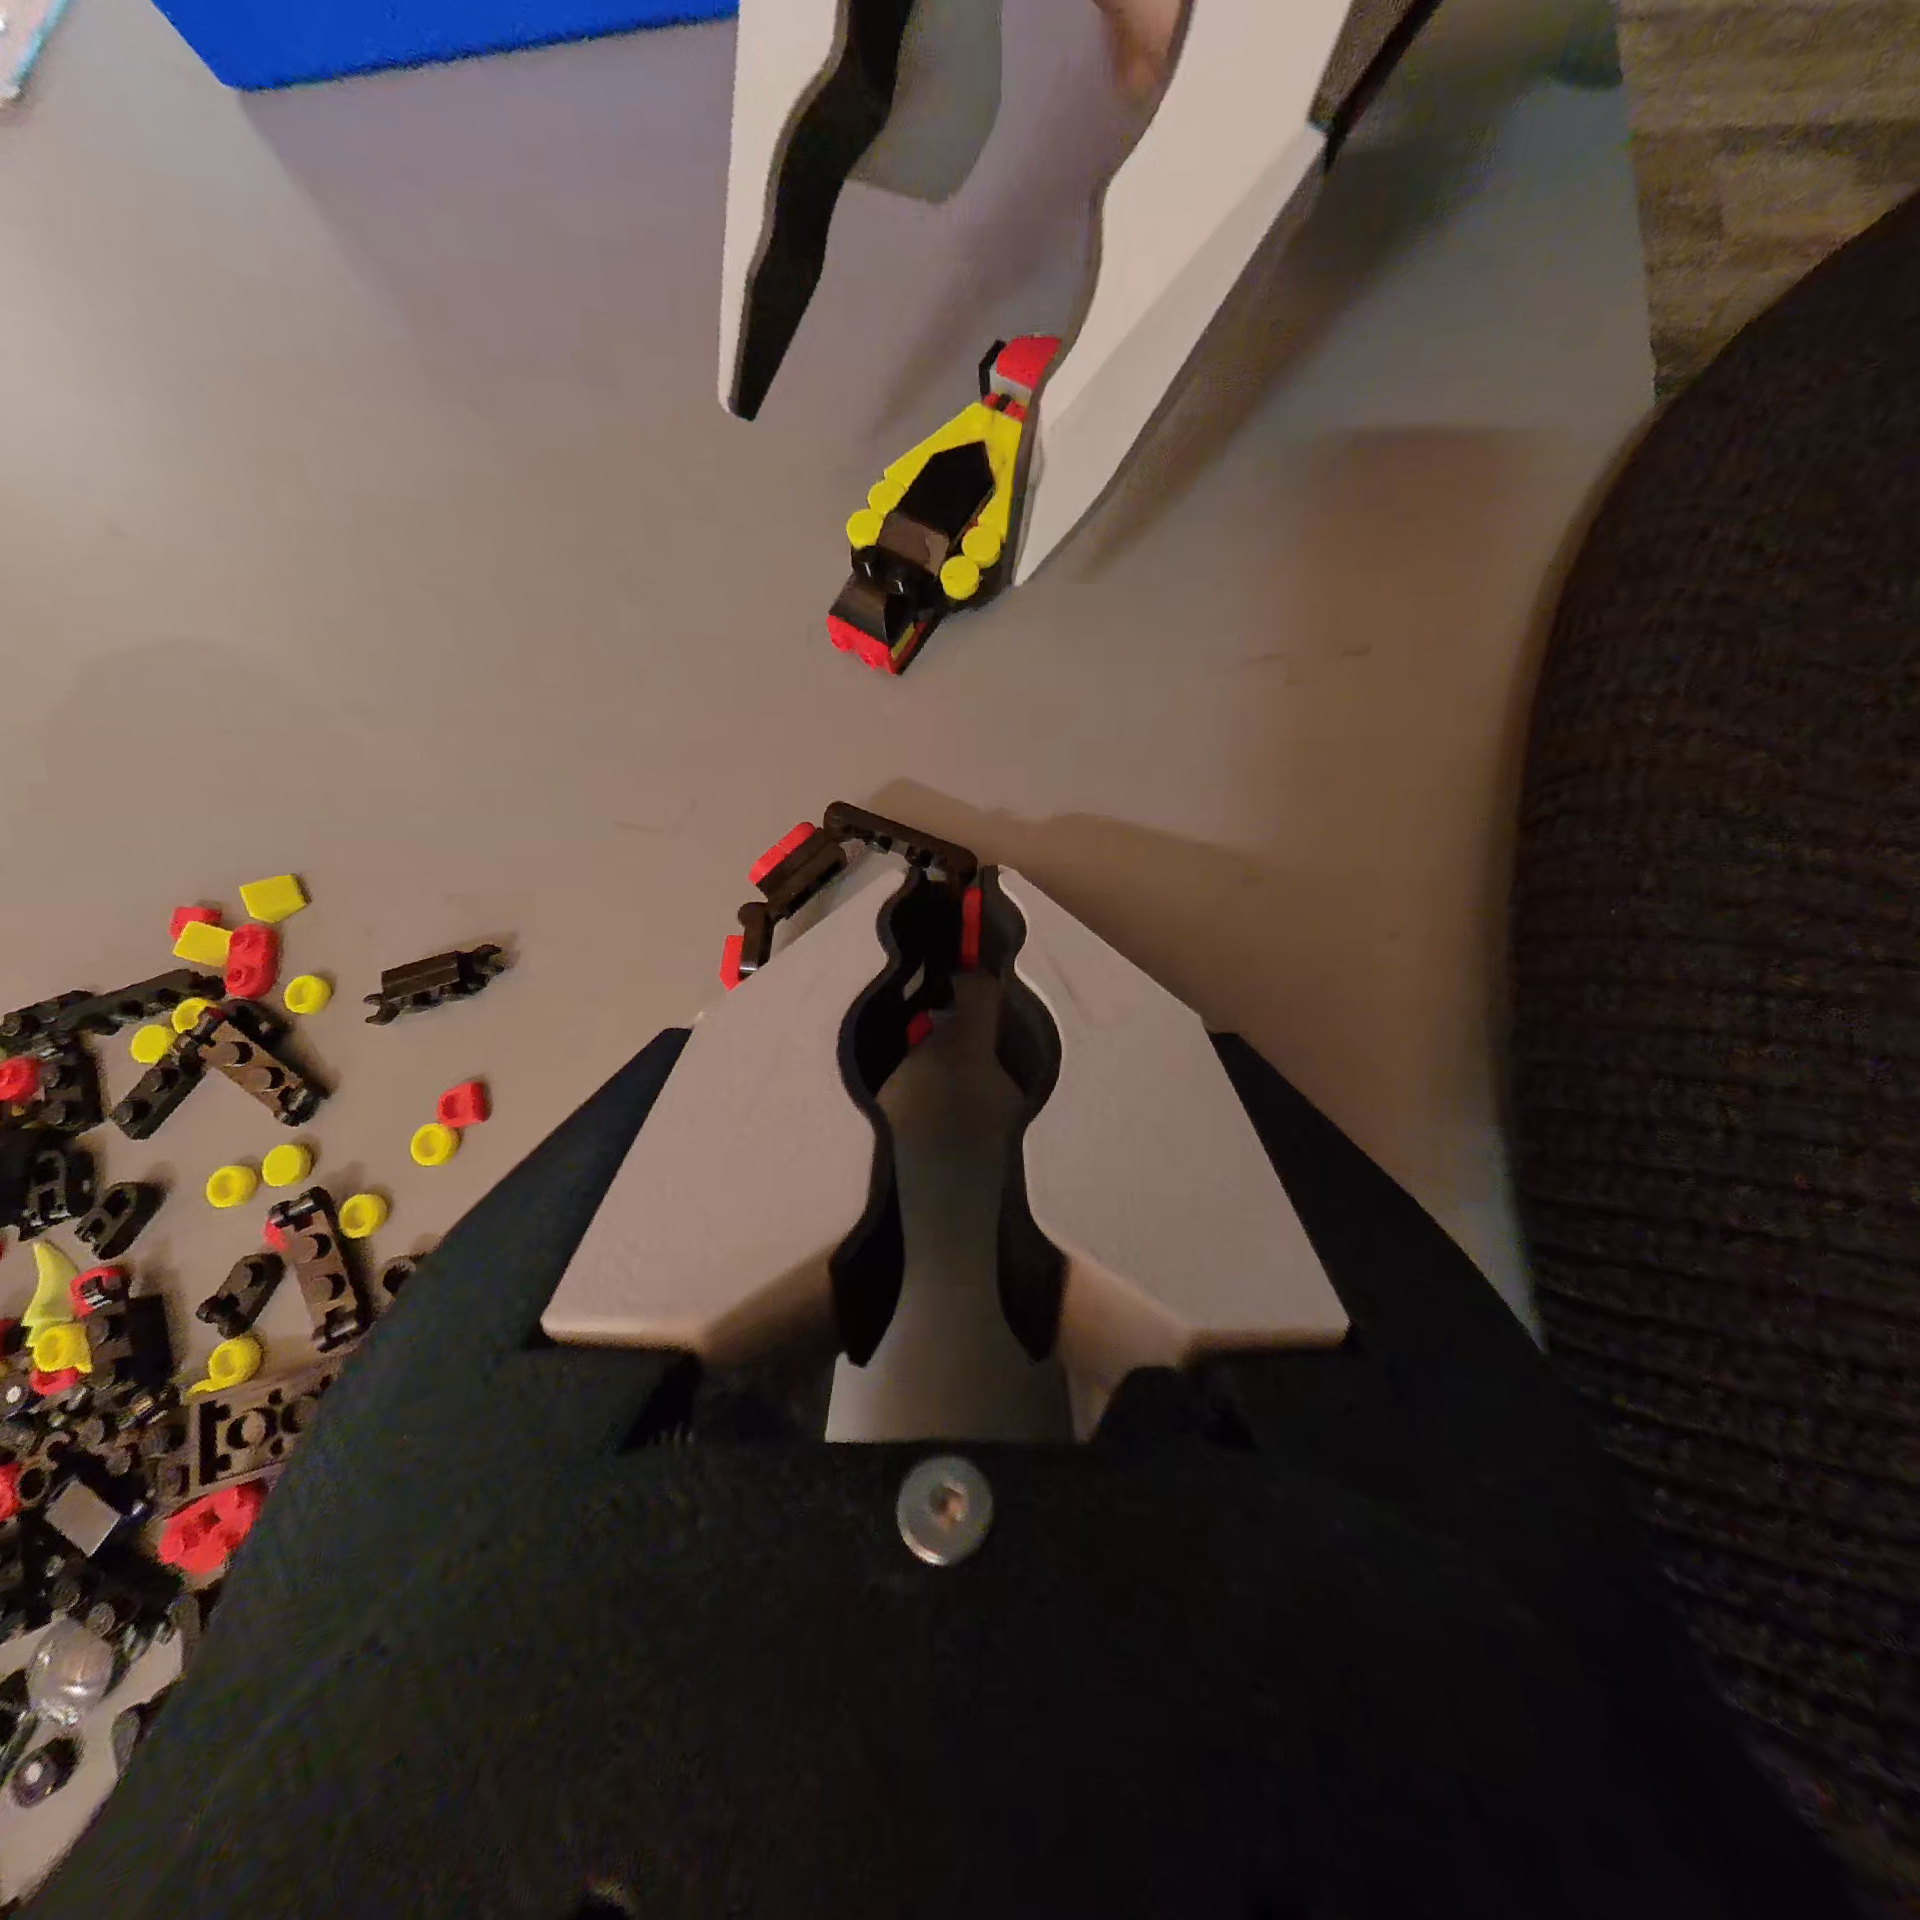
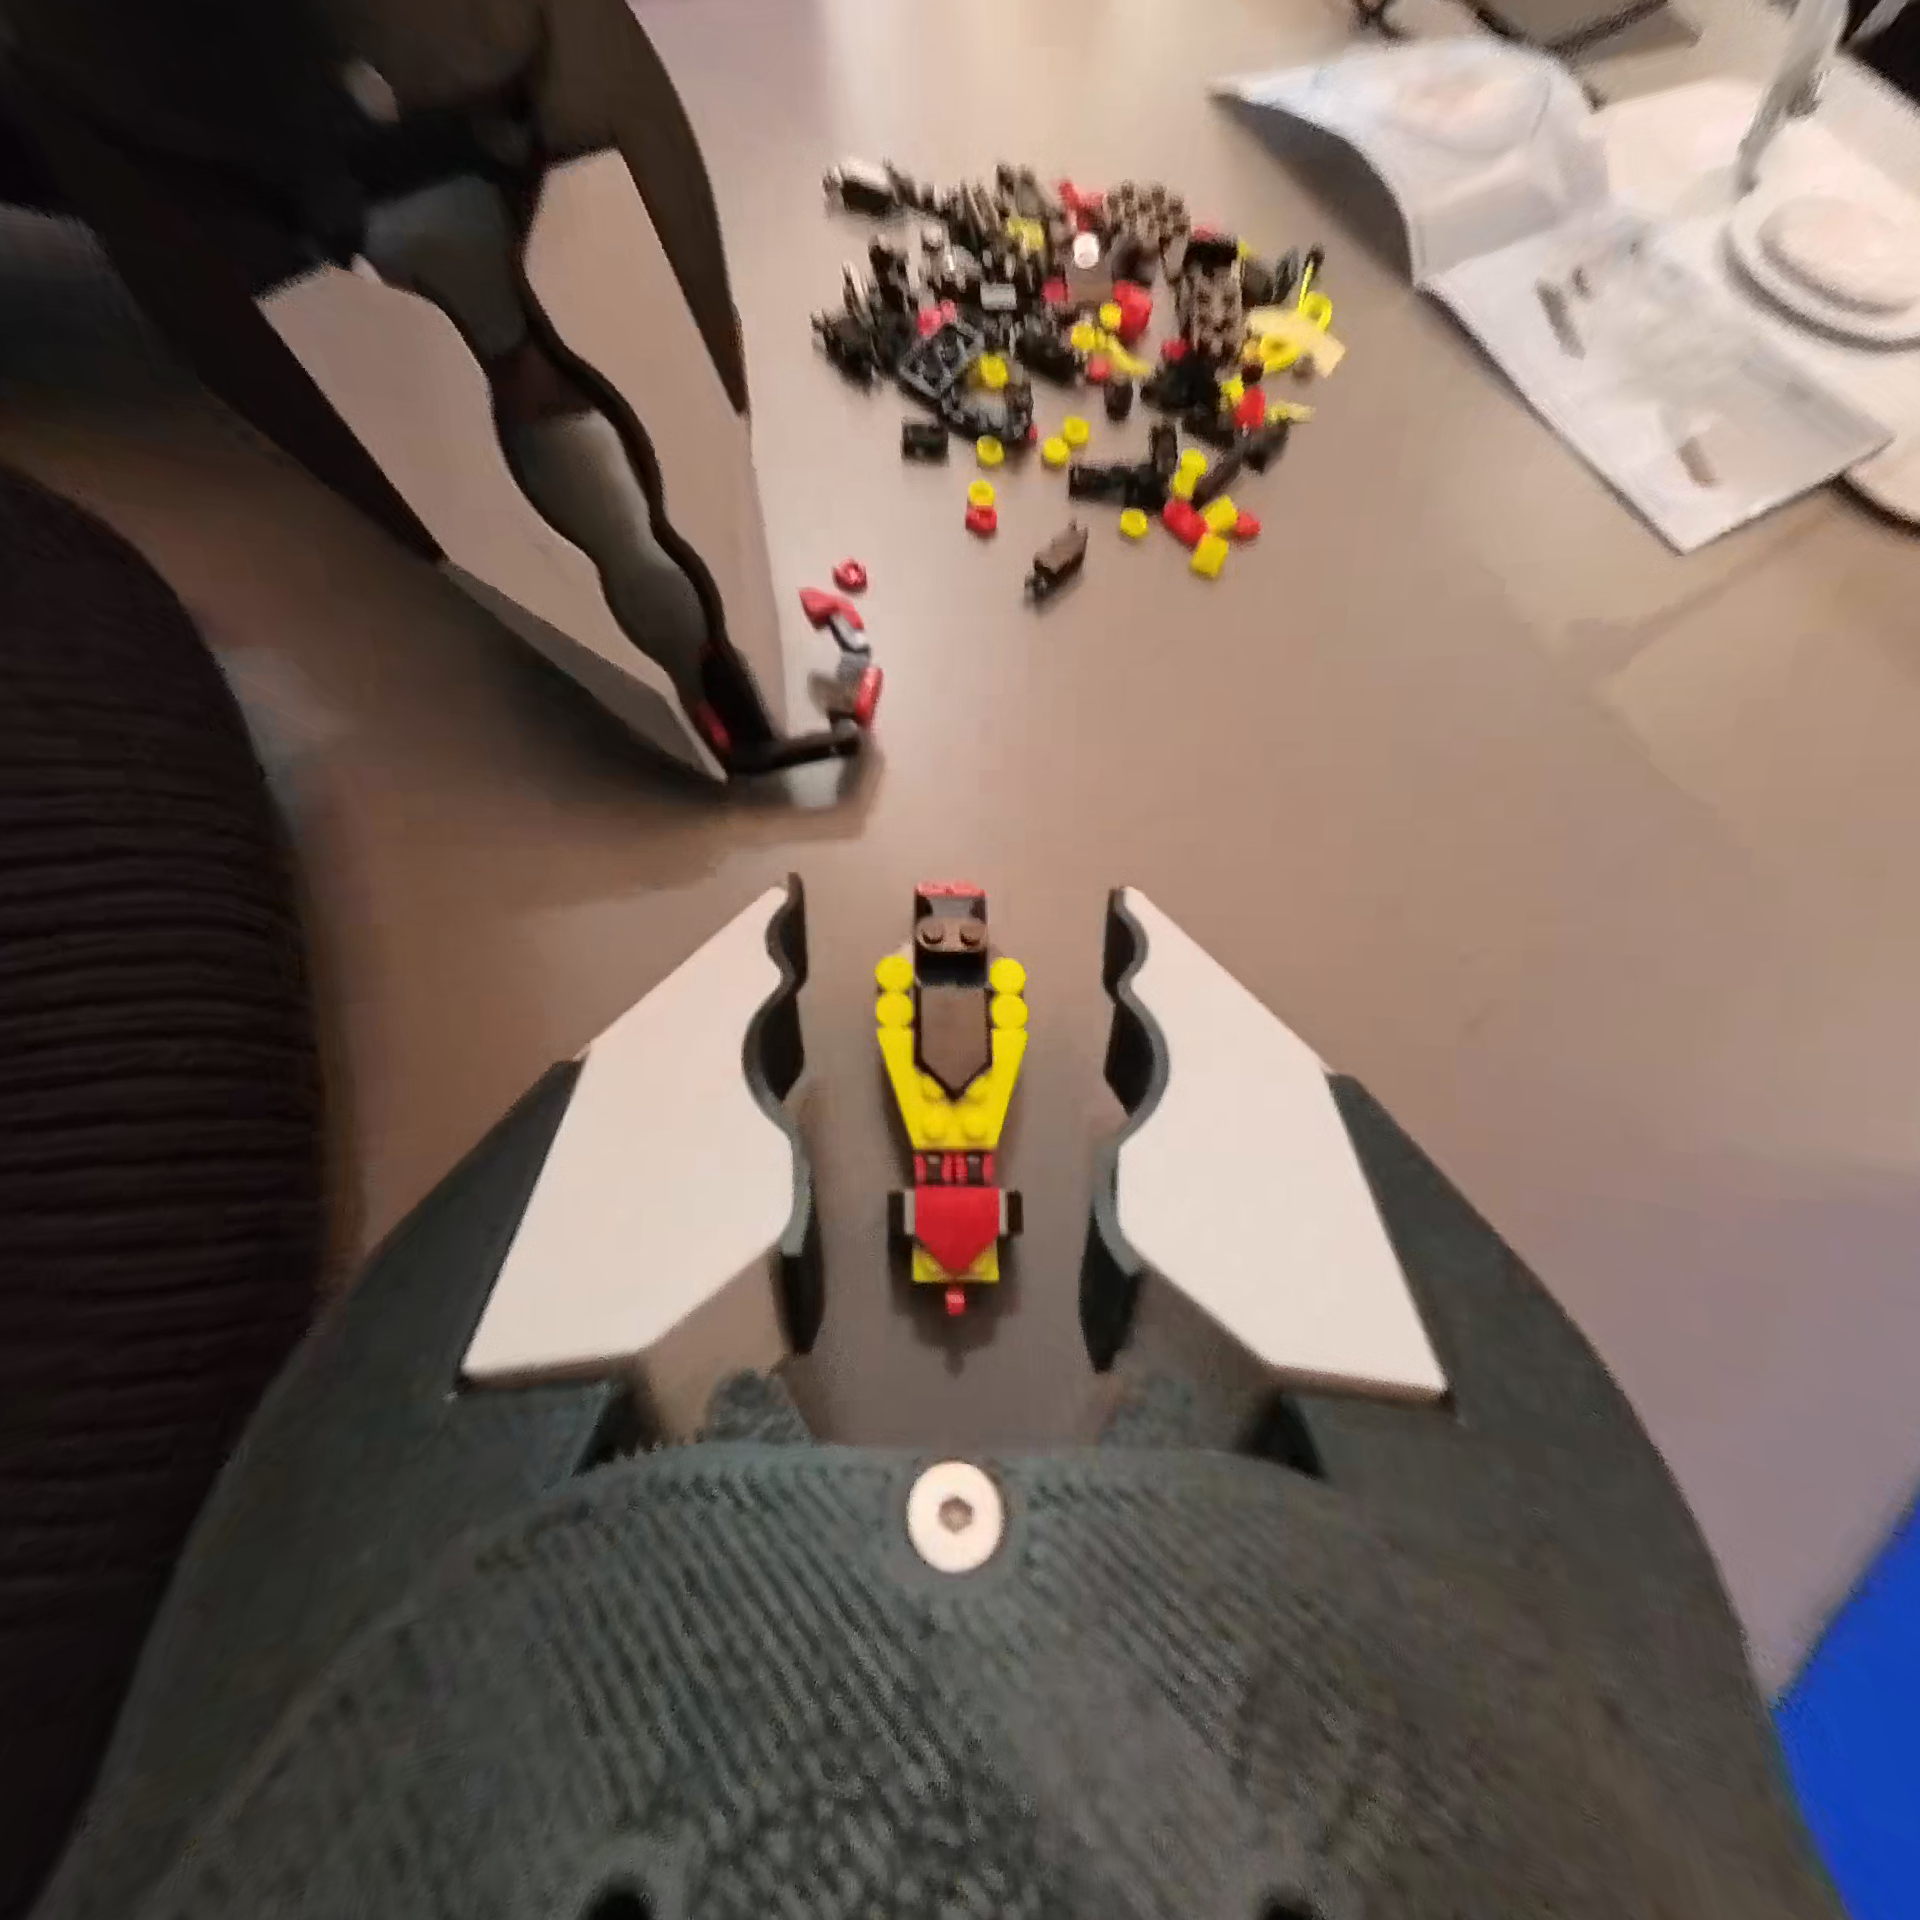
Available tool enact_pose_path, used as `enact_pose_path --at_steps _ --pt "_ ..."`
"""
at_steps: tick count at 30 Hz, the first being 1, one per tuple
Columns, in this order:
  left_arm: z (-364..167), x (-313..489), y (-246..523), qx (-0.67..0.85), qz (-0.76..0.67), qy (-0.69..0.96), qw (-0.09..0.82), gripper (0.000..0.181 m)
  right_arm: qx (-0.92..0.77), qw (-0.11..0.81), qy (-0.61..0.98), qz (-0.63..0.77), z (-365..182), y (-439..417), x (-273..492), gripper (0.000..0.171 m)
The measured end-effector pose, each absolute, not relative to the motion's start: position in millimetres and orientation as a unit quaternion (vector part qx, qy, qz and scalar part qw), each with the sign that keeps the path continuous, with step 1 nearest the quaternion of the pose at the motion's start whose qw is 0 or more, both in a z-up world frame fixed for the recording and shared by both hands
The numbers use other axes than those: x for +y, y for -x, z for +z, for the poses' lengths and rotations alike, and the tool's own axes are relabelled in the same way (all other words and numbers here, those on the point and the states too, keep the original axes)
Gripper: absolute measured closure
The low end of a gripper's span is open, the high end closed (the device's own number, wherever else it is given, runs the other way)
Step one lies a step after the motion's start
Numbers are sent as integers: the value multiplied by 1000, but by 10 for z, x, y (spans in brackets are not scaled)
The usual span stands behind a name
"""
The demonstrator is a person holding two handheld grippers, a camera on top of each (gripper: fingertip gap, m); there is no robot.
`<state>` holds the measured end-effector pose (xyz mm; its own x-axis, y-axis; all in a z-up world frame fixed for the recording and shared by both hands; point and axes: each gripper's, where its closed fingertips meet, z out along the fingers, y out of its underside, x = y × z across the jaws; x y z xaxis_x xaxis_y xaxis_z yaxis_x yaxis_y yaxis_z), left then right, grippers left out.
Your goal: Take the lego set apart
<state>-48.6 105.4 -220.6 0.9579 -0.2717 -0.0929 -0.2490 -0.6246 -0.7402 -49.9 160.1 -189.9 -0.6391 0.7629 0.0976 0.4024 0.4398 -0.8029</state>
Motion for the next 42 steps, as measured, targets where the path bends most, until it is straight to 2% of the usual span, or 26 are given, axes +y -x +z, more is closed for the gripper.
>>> enact_pose_path --at_steps 5,9,12,18,20,21,29,32,36,39,42 --pt "-1927 1129 457 150 2 866 477 173 -771 225 354 480 -1566 494 1303 126" --pt "-1694 1166 394 168 28 833 527 173 -715 134 435 531 -1526 528 1235 125" --pt "-1554 1178 354 181 51 810 556 173 -671 73 458 579 -1472 518 1201 137" --pt "-1533 1190 277 194 55 803 561 173 -621 -14 466 630 -1373 467 1150 147" --pt "-1536 1195 270 196 59 803 560 173 -623 -33 465 629 -1398 443 1123 161" --pt "-1539 1195 268 196 59 803 560 173 -622 -34 466 628 -1401 446 1125 162" --pt "-1334 1140 427 117 -21 788 604 151 -645 -24 448 619 -1416 409 1151 164" --pt "-1418 1111 383 91 -102 802 582 141 -671 -42 411 616 -1408 304 1047 164" --pt "-1600 960 58 121 -239 817 510 156 -711 -68 363 599 -1454 129 904 164" --pt "-1558 899 2 133 -269 805 512 171 -720 -98 342 596 -1467 22 820 164" --pt "-1497 841 -91 141 -308 791 510 172 -721 -131 329 596 -1464 -66 774 164"
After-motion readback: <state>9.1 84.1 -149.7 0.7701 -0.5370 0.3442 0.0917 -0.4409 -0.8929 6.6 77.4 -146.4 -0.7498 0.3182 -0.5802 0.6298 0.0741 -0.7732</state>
